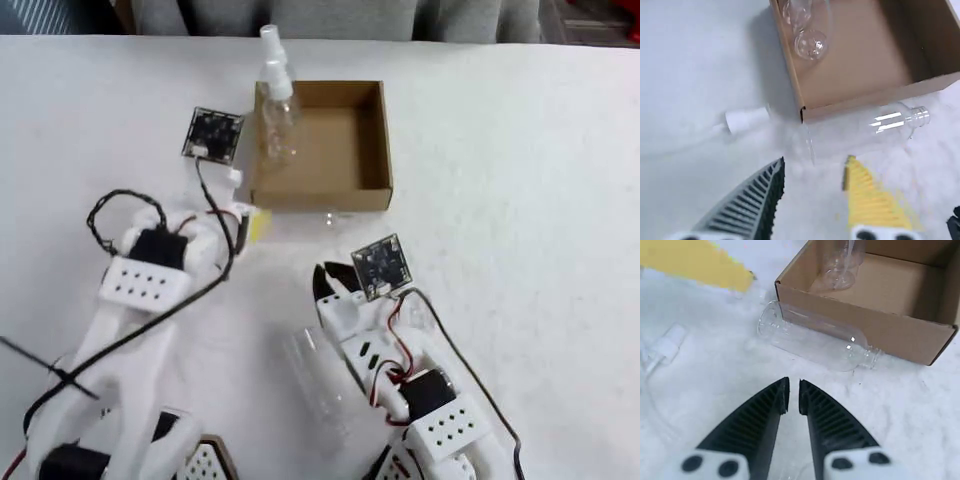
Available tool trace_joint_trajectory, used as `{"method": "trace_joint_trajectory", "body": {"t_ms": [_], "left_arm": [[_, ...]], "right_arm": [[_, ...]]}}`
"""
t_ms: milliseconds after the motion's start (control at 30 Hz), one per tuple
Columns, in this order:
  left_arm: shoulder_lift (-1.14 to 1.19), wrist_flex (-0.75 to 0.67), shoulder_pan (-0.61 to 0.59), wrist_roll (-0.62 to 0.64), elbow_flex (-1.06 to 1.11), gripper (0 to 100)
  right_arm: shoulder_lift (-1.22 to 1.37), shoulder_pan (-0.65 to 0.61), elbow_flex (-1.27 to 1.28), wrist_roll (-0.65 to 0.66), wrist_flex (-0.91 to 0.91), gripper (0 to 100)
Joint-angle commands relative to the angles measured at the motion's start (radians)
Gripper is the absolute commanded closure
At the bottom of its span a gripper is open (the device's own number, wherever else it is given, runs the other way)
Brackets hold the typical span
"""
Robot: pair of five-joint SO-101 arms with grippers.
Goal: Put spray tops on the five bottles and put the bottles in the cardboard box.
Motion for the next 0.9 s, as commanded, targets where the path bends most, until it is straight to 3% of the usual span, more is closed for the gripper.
{"method": "trace_joint_trajectory", "body": {"t_ms": [0,133,200,300,500,633,800,867], "left_arm": [[-0.094,0.040,-0.008,-0.006,0.000,96],[-0.124,0.115,-0.058,-0.006,0.041,97],[-0.124,0.127,-0.081,-0.006,0.083,98],[-0.124,0.115,-0.130,-0.006,0.147,98],[-0.122,-0.055,-0.228,-0.008,0.282,98],[-0.122,-0.210,-0.303,-0.014,0.333,98],[-0.120,-0.235,-0.325,-0.023,0.338,98],[-0.120,-0.235,-0.325,-0.083,0.338,98]], "right_arm": [[-0.007,0.016,-0.009,0.011,-0.008,97.8],[-0.007,0.036,-0.012,0.023,-0.002,97.8],[-0.007,0.047,-0.014,0.106,0.005,98.0],[-0.002,0.044,-0.064,0.137,0.116,98.1],[0.001,0.008,-0.316,0.046,0.529,97.8],[0.001,-0.033,-0.370,0.046,0.628,97.8],[0.002,-0.045,-0.477,0.074,0.763,97.8],[0.002,-0.056,-0.503,0.091,0.806,97.8]]}}
